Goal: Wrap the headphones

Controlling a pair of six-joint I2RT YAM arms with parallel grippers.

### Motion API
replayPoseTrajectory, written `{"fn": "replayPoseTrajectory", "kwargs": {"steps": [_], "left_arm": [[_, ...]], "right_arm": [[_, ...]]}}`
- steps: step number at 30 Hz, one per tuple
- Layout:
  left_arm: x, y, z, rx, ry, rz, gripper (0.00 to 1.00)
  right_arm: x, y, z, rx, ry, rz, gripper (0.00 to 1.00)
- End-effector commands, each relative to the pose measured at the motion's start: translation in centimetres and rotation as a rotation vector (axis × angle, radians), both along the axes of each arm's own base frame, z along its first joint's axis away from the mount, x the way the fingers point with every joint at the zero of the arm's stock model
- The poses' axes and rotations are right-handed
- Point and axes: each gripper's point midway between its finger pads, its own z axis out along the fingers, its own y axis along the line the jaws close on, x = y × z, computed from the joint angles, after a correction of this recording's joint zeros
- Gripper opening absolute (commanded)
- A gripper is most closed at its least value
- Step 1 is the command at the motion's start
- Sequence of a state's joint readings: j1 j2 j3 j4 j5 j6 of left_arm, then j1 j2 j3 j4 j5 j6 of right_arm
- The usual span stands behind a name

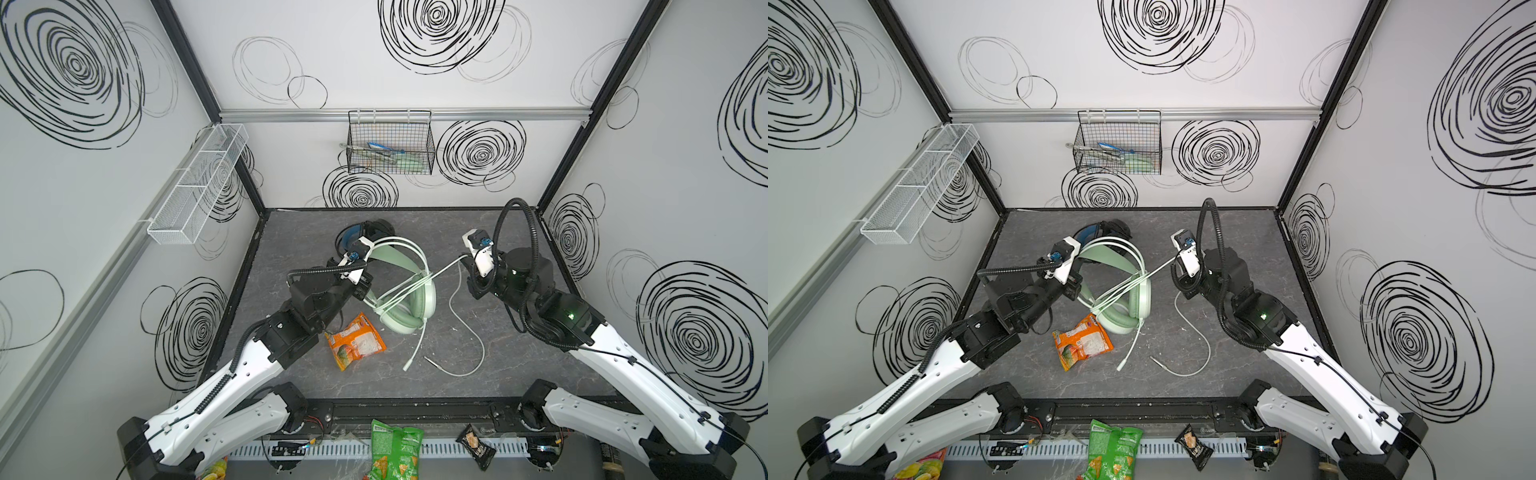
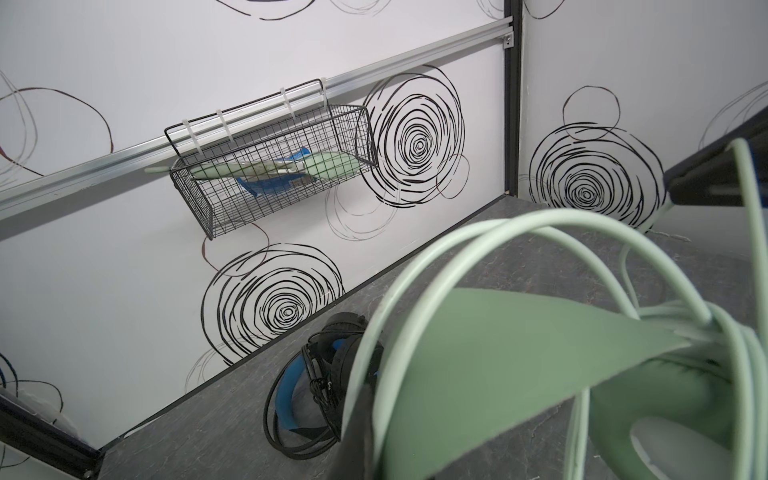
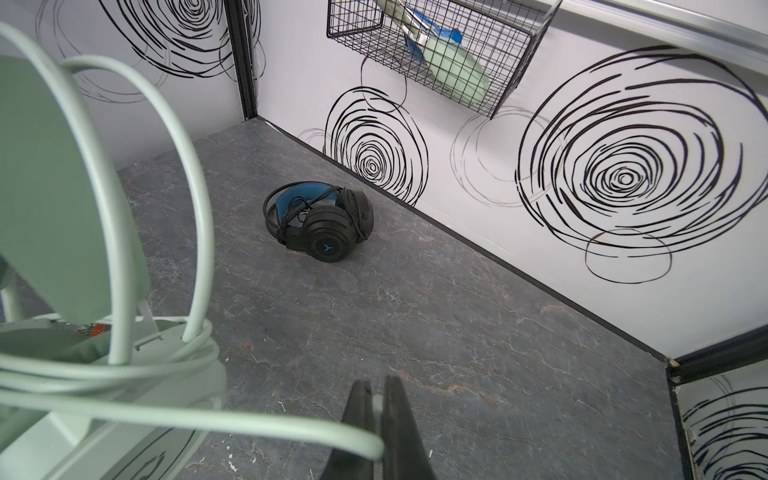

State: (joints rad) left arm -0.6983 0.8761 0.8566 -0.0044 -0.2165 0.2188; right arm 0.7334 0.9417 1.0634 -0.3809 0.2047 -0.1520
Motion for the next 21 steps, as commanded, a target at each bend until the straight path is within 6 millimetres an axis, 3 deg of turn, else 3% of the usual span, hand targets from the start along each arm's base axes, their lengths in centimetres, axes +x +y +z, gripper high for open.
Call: {"fn": "replayPoseTrajectory", "kwargs": {"steps": [1,13,21], "left_arm": [[-0.5,0.2,0.2,-0.016,-0.003,-0.024,0.0],[0.2,0.1,-1.3,0.002,0.03,0.001,0.0],[-0.7,-0.2,-0.5,-0.016,0.015,-0.048,0.0]], "right_arm": [[0.7,-1.9,4.2,0.084,-0.12,-0.081,0.0],[-2.1,-0.8,8.4,0.138,-0.182,-0.028,0.0],[-1.1,-0.3,6.9,0.106,-0.175,-0.052,0.0]]}}
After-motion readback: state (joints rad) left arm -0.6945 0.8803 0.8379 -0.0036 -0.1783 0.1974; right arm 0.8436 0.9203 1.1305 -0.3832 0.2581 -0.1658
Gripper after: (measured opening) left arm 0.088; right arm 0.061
